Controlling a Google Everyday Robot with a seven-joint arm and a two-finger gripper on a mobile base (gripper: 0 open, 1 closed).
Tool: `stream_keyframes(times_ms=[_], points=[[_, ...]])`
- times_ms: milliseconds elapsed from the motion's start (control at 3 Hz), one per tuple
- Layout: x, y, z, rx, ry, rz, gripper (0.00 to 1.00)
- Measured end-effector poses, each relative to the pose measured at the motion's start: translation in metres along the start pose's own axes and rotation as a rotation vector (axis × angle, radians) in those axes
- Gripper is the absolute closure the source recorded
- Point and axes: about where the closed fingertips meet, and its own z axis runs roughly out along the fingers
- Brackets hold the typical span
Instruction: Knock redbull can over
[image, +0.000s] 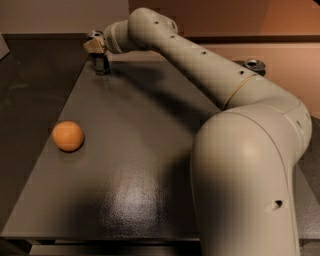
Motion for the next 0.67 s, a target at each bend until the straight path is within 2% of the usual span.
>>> stream_keyframes(times_ms=[333, 667], points=[[0.001, 0.004, -0.003, 0.002, -0.019, 0.01, 0.65], [-0.012, 0.012, -0.024, 0.008, -0.062, 0.004, 0.88]])
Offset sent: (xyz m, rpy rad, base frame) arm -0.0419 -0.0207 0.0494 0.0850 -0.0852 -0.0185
